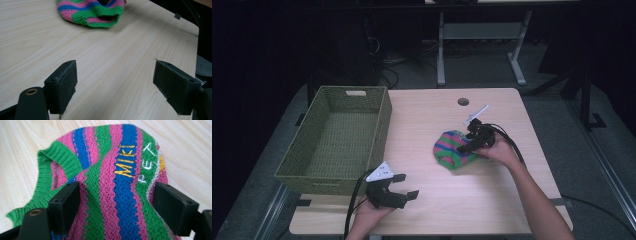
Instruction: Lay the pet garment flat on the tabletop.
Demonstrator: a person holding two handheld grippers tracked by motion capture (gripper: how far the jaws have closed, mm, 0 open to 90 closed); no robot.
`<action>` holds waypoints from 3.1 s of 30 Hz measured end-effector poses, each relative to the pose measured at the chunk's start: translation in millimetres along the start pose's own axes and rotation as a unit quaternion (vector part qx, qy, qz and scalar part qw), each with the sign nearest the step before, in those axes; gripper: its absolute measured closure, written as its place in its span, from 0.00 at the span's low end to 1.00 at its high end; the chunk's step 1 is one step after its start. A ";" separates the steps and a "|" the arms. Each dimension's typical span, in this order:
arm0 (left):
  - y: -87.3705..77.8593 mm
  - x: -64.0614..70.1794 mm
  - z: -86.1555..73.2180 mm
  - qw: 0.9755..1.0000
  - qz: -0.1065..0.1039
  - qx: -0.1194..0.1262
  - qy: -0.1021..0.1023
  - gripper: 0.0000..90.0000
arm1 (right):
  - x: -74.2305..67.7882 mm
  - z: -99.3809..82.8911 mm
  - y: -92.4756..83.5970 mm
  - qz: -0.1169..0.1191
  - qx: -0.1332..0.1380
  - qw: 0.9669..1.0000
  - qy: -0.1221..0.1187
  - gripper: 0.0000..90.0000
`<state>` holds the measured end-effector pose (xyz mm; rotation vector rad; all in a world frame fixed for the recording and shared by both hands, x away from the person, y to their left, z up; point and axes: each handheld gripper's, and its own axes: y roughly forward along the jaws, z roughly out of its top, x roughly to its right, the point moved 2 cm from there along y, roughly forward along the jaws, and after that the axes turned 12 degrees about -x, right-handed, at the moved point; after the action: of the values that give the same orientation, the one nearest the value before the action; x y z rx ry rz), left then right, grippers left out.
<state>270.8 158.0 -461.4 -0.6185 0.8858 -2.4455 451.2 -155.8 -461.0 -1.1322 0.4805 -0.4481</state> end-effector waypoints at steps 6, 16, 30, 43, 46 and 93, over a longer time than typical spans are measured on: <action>-0.6 -0.2 -0.2 1.000 0.000 0.000 0.001 0.21 | 2.4 -3.3 9.1 -0.011 -0.017 1.000 0.001 0.25; 0.3 0.2 0.1 1.000 0.000 0.000 -0.001 0.21 | -3.2 -4.0 11.4 -0.056 -0.020 0.998 -0.021 0.33; 1.1 0.3 0.1 1.000 -0.001 -0.002 0.000 0.21 | -6.9 -3.0 10.0 -0.061 -0.019 0.998 -0.017 0.50; 1.3 0.4 0.1 1.000 0.000 -0.002 0.000 0.21 | -7.8 -2.2 7.7 -0.056 -0.024 0.998 0.001 0.67; 1.4 0.3 0.3 1.000 0.000 -0.002 -0.001 0.21 | -8.3 -2.2 7.0 -0.051 -0.024 0.998 0.012 0.71; -2.0 -3.0 -0.1 1.000 -0.003 0.010 -0.011 0.21 | -4.8 -9.5 -41.4 0.026 0.046 0.996 0.077 0.80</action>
<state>272.7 161.1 -460.8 -0.6417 0.8509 -2.4450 437.9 -175.0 -425.1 -0.9983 0.6176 -0.5089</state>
